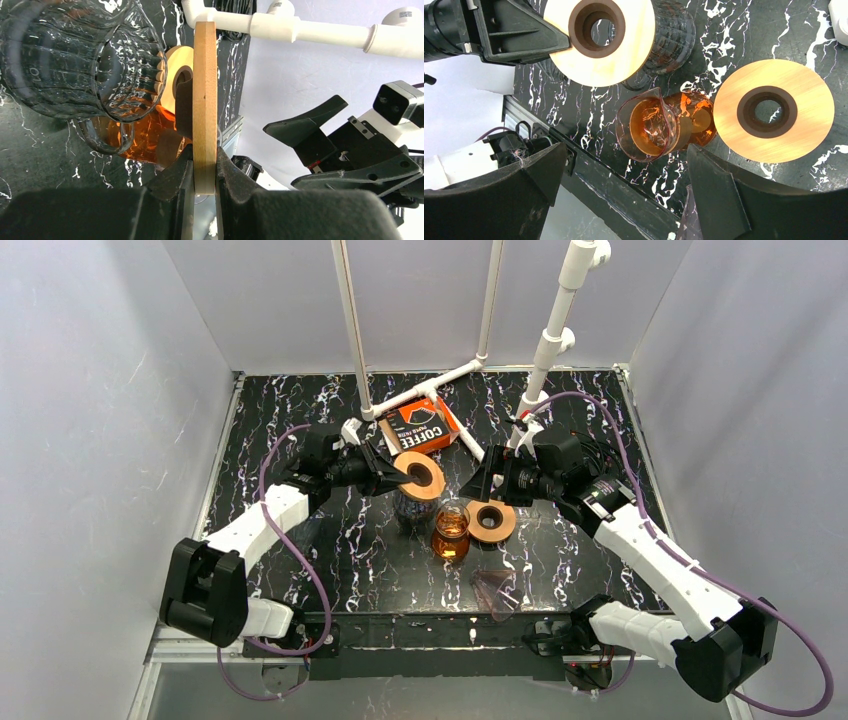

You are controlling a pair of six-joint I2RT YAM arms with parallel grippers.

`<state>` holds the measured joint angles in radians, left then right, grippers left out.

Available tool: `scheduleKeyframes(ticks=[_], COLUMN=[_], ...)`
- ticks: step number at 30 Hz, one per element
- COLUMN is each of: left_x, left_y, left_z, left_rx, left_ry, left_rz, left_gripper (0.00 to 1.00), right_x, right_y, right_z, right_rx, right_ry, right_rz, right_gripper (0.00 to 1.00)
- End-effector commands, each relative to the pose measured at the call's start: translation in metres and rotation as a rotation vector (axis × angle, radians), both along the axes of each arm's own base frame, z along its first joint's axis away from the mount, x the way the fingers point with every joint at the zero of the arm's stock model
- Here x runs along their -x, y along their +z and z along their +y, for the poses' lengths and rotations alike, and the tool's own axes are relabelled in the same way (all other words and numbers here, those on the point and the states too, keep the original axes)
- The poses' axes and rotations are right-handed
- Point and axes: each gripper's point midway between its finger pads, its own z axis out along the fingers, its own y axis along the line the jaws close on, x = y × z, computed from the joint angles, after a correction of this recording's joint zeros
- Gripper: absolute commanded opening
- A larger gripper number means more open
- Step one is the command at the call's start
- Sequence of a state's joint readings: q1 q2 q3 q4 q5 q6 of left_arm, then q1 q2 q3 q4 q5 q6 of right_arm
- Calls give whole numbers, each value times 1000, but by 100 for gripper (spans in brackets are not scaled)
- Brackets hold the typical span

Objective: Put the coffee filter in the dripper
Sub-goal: Place the dripper holder onto the coffee server.

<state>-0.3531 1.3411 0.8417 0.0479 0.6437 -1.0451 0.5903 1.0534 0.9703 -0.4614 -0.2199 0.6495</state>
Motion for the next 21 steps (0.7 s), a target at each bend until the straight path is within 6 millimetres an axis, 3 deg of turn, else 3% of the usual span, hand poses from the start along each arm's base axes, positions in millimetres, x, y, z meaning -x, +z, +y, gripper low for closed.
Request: scheduleKeyframes(ticks=[1, 11, 21], left_x=[-2, -13, -18], left_y=[9, 5, -5], left_z=[5, 19, 16], left_rx=[4, -16, -15], left_ry=[8, 53, 34], left_rz=[-62, -72, -52], left_gripper=[0, 0, 0], right_x=[-2, -1, -1], right_y=[16, 15, 13], right_z=[3, 2, 1], right_rx=[-35, -36, -33], right_ry=[15, 15, 11], right_rz=[-62, -63, -56], right_gripper=[98, 98, 98])
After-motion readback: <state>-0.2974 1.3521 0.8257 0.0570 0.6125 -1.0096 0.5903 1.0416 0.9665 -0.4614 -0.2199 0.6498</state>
